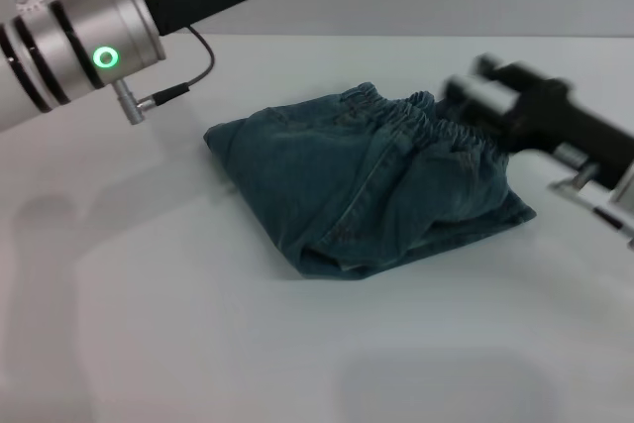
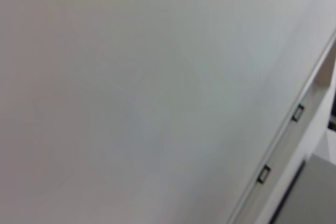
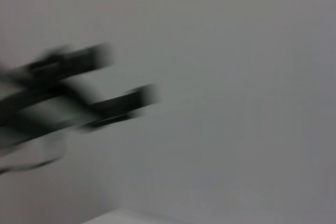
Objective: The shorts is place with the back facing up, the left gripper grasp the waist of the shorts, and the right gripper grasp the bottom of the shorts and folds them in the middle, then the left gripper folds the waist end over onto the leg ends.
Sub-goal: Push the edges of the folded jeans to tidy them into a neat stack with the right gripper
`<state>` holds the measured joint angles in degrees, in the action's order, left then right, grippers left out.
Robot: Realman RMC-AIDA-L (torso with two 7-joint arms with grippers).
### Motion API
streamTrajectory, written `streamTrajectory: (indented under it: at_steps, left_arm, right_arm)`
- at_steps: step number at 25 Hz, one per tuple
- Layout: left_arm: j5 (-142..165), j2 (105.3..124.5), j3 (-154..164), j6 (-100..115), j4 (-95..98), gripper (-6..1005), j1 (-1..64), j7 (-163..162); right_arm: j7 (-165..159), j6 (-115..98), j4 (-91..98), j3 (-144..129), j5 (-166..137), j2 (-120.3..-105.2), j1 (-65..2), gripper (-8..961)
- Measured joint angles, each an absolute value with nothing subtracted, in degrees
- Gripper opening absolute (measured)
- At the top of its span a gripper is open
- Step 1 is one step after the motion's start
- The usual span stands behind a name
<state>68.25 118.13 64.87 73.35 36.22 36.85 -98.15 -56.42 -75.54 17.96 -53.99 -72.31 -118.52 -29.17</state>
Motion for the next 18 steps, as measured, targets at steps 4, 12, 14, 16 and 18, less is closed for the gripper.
streamTrajectory:
  at_steps: [4, 12, 14, 16, 18]
  left_arm:
    - [67.6, 118.12, 64.8, 73.3, 36.2, 841, 36.2, -97.7]
    - [65.8, 118.24, 64.7, 72.9, 35.7, 841, 35.6, -96.4]
    - [65.5, 118.34, 64.8, 72.7, 35.5, 841, 35.5, -96.1]
    - [65.1, 118.42, 64.8, 72.6, 35.3, 840, 35.5, -96.1]
    - [64.6, 118.45, 64.9, 72.5, 35.1, 840, 35.6, -96.0]
  right_arm:
    - [-57.0, -79.3, 20.0, -62.8, -75.7, -118.50, -28.9, 555]
    - [-57.6, -83.0, 19.7, -68.4, -83.6, -118.73, -28.4, 555]
    - [-57.6, -82.6, 19.4, -68.5, -84.0, -118.72, -28.0, 555]
    - [-57.6, -81.6, 19.1, -68.7, -84.1, -118.80, -28.1, 555]
    - [-57.7, -80.1, 18.5, -69.0, -84.1, -118.95, -28.9, 554]
